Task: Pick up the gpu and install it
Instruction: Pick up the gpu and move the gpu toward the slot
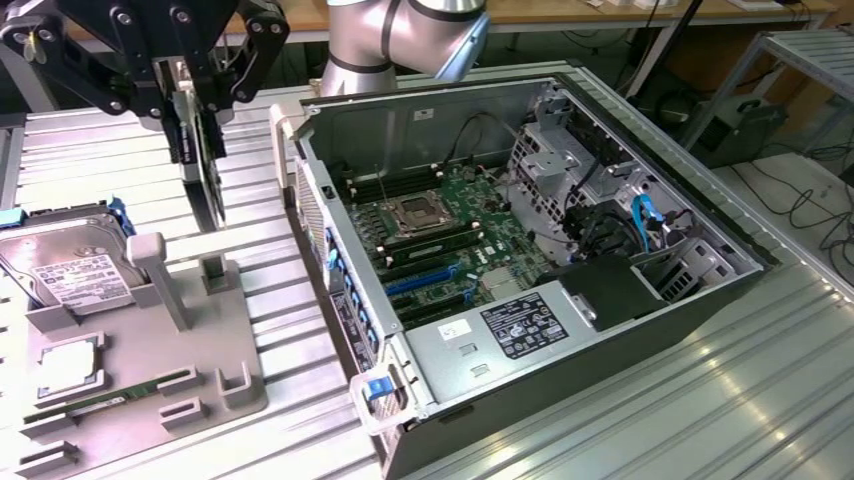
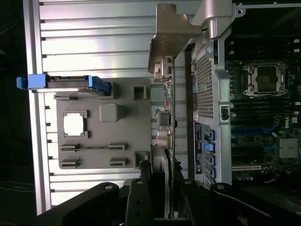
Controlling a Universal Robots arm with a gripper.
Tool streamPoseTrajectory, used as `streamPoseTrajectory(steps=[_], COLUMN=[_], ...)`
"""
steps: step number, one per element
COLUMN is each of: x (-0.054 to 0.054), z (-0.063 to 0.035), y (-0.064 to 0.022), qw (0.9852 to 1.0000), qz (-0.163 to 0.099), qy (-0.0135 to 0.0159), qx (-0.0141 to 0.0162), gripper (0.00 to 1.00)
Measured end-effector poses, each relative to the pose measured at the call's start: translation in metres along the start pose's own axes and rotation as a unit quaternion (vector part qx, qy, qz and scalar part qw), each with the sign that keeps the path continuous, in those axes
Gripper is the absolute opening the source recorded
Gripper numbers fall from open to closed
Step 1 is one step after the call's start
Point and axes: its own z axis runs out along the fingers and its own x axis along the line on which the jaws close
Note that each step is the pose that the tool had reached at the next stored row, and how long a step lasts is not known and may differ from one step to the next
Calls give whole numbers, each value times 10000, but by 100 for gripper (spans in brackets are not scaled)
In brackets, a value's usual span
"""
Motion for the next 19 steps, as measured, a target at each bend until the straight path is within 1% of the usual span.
streamPoseTrajectory(steps=[19], x=[-121], z=[6], y=[4], qw=[10000], qz=[0], qy=[0], qx=[0], gripper=[27])
